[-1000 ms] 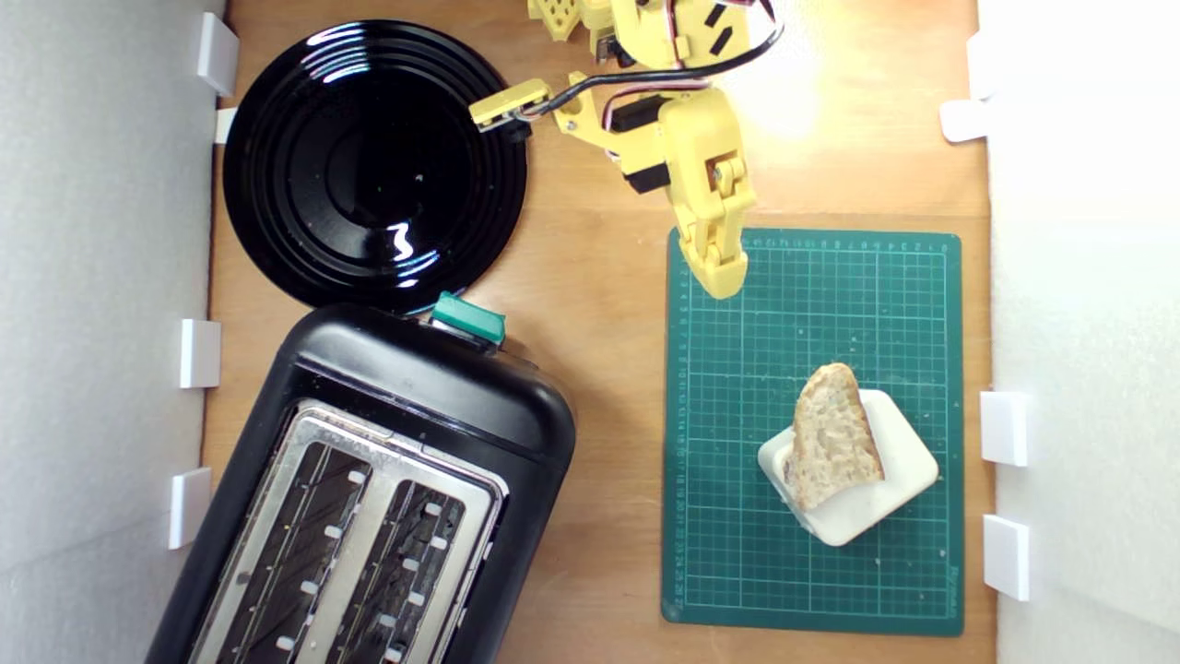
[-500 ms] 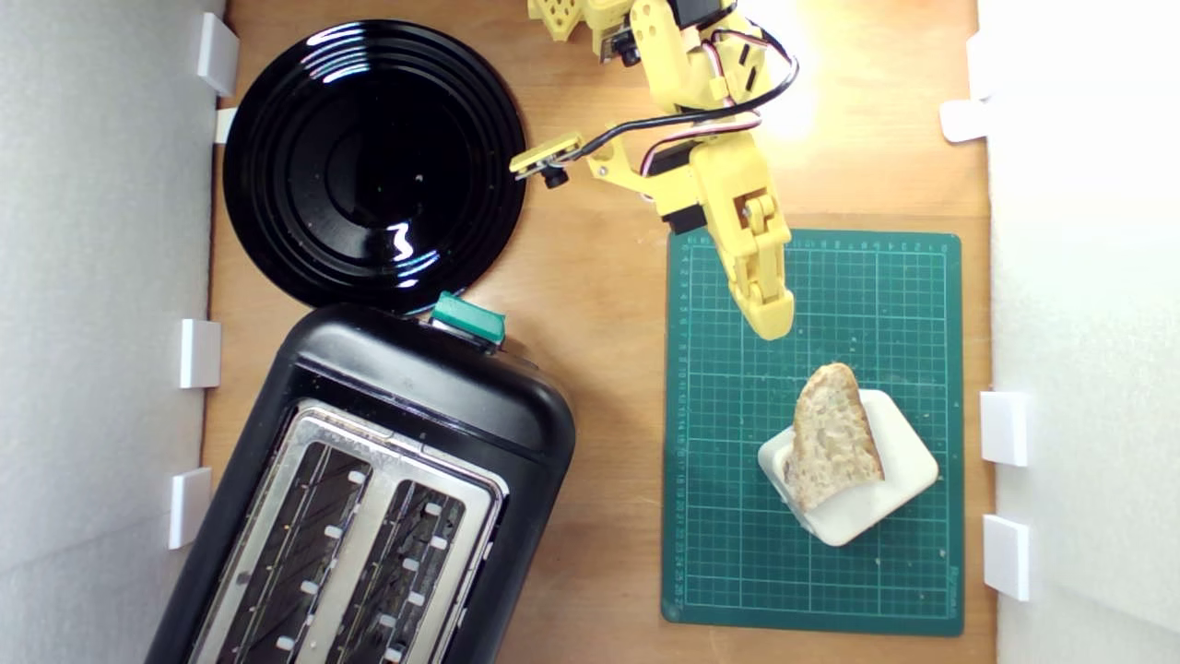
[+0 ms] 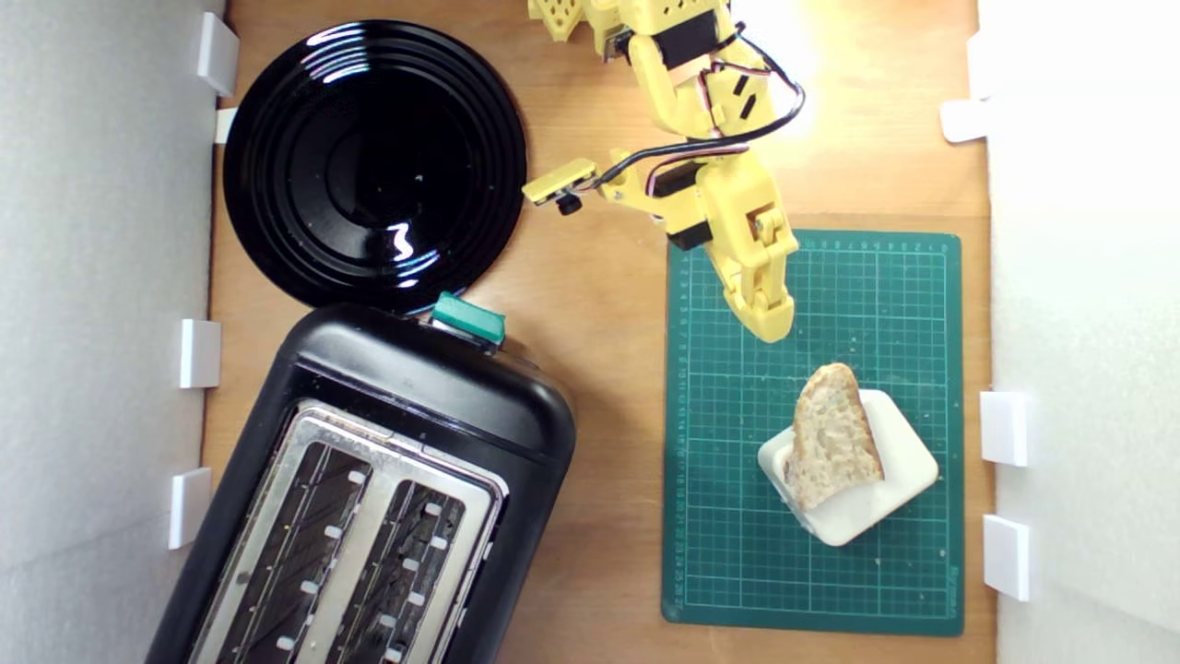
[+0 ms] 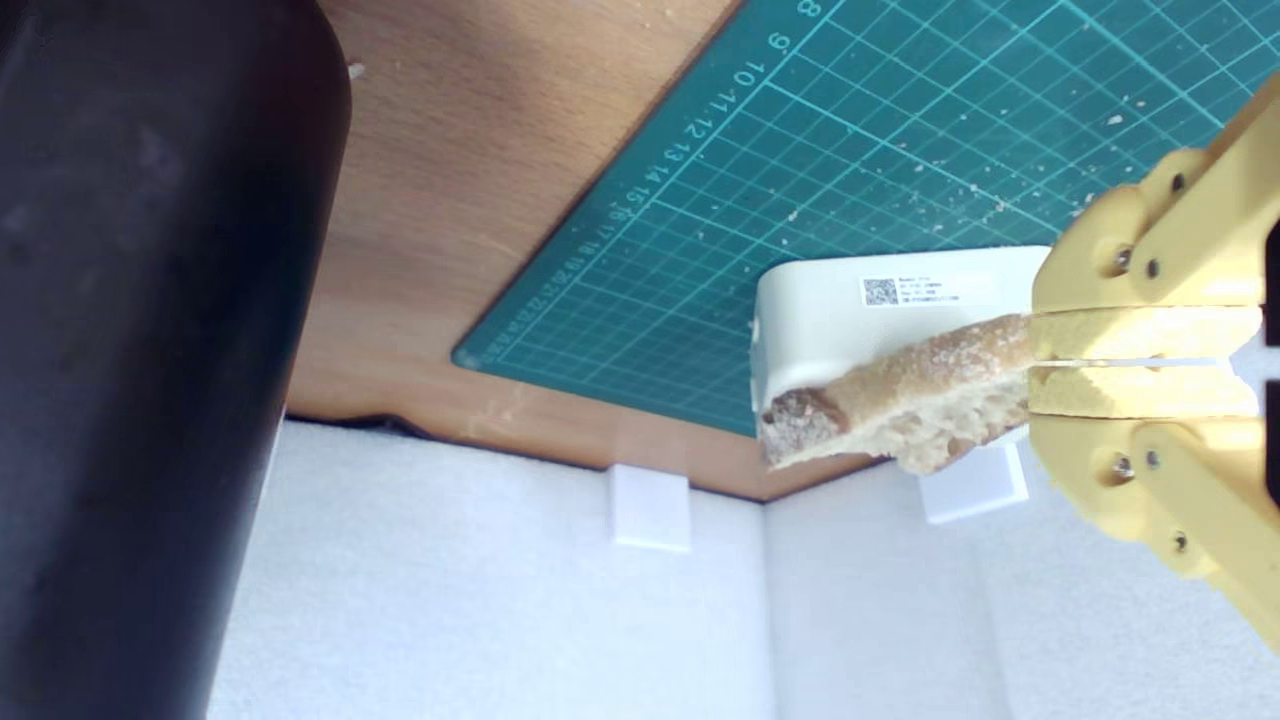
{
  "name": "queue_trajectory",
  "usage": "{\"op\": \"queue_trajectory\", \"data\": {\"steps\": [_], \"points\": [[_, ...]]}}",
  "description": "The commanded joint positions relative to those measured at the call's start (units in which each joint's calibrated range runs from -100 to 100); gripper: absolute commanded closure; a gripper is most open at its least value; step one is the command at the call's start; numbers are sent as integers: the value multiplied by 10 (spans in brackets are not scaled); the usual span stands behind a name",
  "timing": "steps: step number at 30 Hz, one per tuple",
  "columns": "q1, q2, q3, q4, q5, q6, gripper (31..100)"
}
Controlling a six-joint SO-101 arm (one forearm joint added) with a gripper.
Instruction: Pick bread and place in toaster
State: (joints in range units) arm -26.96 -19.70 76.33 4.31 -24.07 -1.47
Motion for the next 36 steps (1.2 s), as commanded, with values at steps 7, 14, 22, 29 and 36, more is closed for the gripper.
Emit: {"op": "queue_trajectory", "data": {"steps": [7, 14, 22, 29, 36], "points": [[-21, 97, -5, -29, -131, 16, 960], [-54, 150, -13, -121, -192, 40, 960], [-85, 157, -14, -223, -212, 54, 960], [-86, 162, -11, -211, -212, 58, 967], [-133, 224, -13, -216, -290, 59, 960]]}}
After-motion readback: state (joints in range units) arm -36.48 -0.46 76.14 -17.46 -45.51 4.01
